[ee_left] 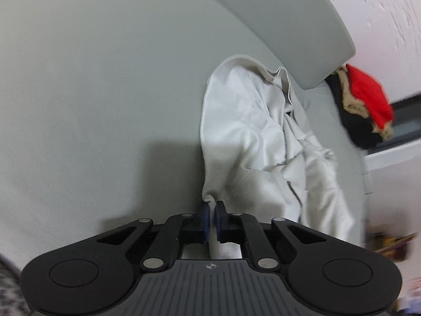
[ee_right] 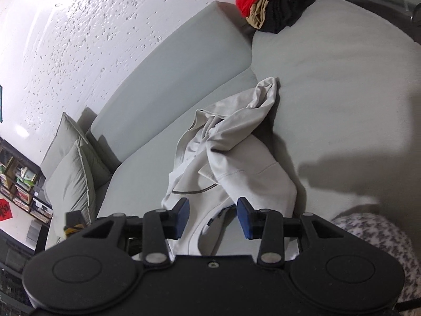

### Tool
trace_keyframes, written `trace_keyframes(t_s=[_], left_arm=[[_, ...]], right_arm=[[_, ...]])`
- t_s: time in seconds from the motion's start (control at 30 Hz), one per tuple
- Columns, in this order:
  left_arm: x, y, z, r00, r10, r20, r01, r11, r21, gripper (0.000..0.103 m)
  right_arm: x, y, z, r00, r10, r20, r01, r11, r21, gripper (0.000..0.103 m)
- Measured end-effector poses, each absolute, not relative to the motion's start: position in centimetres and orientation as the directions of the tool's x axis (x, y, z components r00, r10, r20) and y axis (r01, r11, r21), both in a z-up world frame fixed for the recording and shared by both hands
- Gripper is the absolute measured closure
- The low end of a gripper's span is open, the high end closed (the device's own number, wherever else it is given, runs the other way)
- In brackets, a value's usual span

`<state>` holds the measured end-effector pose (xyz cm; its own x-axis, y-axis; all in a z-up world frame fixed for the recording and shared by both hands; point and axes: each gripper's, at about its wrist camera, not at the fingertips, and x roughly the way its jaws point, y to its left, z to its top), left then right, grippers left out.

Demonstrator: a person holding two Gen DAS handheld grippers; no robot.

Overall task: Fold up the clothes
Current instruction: 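Grasp the T-shirt edge with the left gripper while the right gripper grasps another edge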

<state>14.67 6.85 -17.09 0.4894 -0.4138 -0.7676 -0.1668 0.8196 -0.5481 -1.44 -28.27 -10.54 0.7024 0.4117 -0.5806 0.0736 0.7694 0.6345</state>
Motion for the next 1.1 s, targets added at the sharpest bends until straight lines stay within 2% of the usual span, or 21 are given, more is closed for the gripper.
trace_keyframes(t_s=[0.07,0.2,0.37,0.47,0.5,0.6,0.7,0.8,1.0,1.07,1.1], left_arm=[[13.9,6.9,-15.7,0.536,-0.301,-0.789,-0.164,0.880,-0.446,0.098],[10.9,9.7,-13.3,0.625,-0.200,-0.754,-0.218,0.883,-0.416,0.098],[7.1,12.5,-10.7,0.693,-0.005,-0.721,-0.281,0.919,-0.277,0.099],[6.9,14.0,-12.2,0.682,-0.031,-0.730,-0.282,0.911,-0.302,0.098],[6.8,14.4,-12.8,0.680,-0.044,-0.732,-0.282,0.906,-0.317,0.098],[6.9,14.8,-14.2,0.672,-0.061,-0.738,-0.282,0.900,-0.332,0.098],[7.6,14.9,-14.3,0.667,-0.079,-0.740,-0.275,0.898,-0.344,0.098],[7.3,14.4,-14.8,0.646,-0.092,-0.758,-0.285,0.892,-0.351,0.098],[6.8,14.4,-14.9,0.641,-0.119,-0.759,-0.287,0.879,-0.380,0.098],[6.9,14.5,-14.9,0.636,-0.122,-0.762,-0.289,0.878,-0.382,0.098],[6.9,14.5,-14.9,0.633,-0.122,-0.764,-0.291,0.878,-0.381,0.098]], right_arm=[[-1.5,-28.4,-10.5,0.704,0.403,-0.584,0.081,0.772,0.631,0.064],[-1.5,-28.3,-10.4,0.706,0.386,-0.595,0.092,0.782,0.616,0.064],[-1.2,-27.9,-10.6,0.697,0.387,-0.604,0.097,0.783,0.615,0.063],[-0.3,-27.3,-11.1,0.676,0.382,-0.630,0.104,0.797,0.595,0.050],[0.1,-27.0,-11.2,0.669,0.376,-0.641,0.108,0.804,0.584,0.042],[0.7,-24.9,-10.9,0.662,0.347,-0.664,0.055,0.861,0.505,0.041],[1.1,-21.1,-10.4,0.650,0.344,-0.678,-0.113,0.926,0.361,0.046],[1.6,-17.5,-11.3,0.615,0.267,-0.742,-0.220,0.962,0.164,0.052],[0.2,-16.6,-12.5,0.582,0.156,-0.798,-0.247,0.969,0.009,0.052],[0.3,-16.9,-13.0,0.584,0.117,-0.803,-0.236,0.971,-0.029,0.056],[0.4,-17.0,-13.2,0.585,0.101,-0.805,-0.231,0.972,-0.046,0.065]])
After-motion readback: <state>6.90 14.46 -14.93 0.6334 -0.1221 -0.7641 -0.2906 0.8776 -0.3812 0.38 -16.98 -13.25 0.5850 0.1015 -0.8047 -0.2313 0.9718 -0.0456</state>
